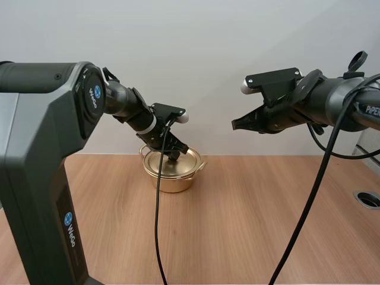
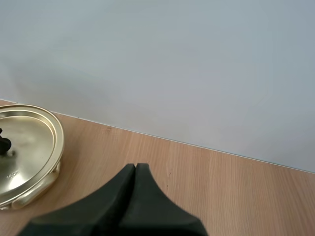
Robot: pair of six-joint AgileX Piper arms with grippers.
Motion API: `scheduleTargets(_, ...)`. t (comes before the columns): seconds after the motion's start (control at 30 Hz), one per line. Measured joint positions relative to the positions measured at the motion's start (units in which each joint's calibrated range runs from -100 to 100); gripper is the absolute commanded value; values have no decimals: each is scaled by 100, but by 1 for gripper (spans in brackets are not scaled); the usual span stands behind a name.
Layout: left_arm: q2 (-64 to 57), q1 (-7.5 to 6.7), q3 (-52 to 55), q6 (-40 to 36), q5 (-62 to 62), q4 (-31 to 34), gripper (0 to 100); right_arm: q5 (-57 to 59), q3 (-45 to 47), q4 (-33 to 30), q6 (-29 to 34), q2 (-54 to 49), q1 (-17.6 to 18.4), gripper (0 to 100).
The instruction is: Open the pot, put the car inside, and close it
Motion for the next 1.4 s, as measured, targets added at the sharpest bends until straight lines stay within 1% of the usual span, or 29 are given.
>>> scheduleTargets(0.03,-20,0,13,0,29,15,92,0,0,0,0,0,0,0)
scheduleTargets(0.07,-70,0,13,-3,36,26,100,18,0,0,0,0,0,0)
scheduleTargets(0.2,-464,0,13,-39,-46,108,100,76,0,0,0,0,0,0)
scheduleTargets(0.33,-1105,0,13,-324,-266,80,100,76,0,12,0,0,0,0)
scheduleTargets(0.37,-1314,0,13,-356,-308,4,100,76,0,12,-12,0,0,0)
scheduleTargets(0.47,-1887,59,86,-289,-324,-315,100,55,0,38,-94,0,0,0)
scheduleTargets(0.57,-2509,212,427,15,-285,-840,100,55,0,108,-171,-13,0,0)
scheduleTargets(0.7,-3301,508,1109,599,-285,-1514,100,48,10,474,-460,-149,0,0)
scheduleTargets(0.8,-3858,769,1694,771,34,-1921,100,4,25,794,-818,-350,0,0)
scheduleTargets(0.93,-4638,1141,2535,633,230,-2045,100,-165,234,1318,-1249,-723,0,0)
scheduleTargets(0.97,-4834,1198,2745,517,138,-1990,100,-287,360,1562,-1433,-946,0,0)
scheduleTargets(1.0,-5032,1221,2914,385,52,-1911,100,-390,455,1740,-1532,-1068,0,0)
scheduleTargets(1.07,-5386,1239,3292,99,-288,-1697,100,-665,744,2066,-1791,-1421,0,0)
scheduleTargets(1.2,-6131,1115,4135,-491,-1372,-1017,100,-1044,1580,2739,-2367,-2133,0,0)
scheduleTargets(1.33,-6920,909,4935,-1112,-2411,-348,100,-1044,2378,3420,-2958,-2925,0,0)
scheduleTargets(1.4,-7278,804,5311,-1393,-2824,-28,100,-1166,2758,3597,-3239,-3284,0,0)
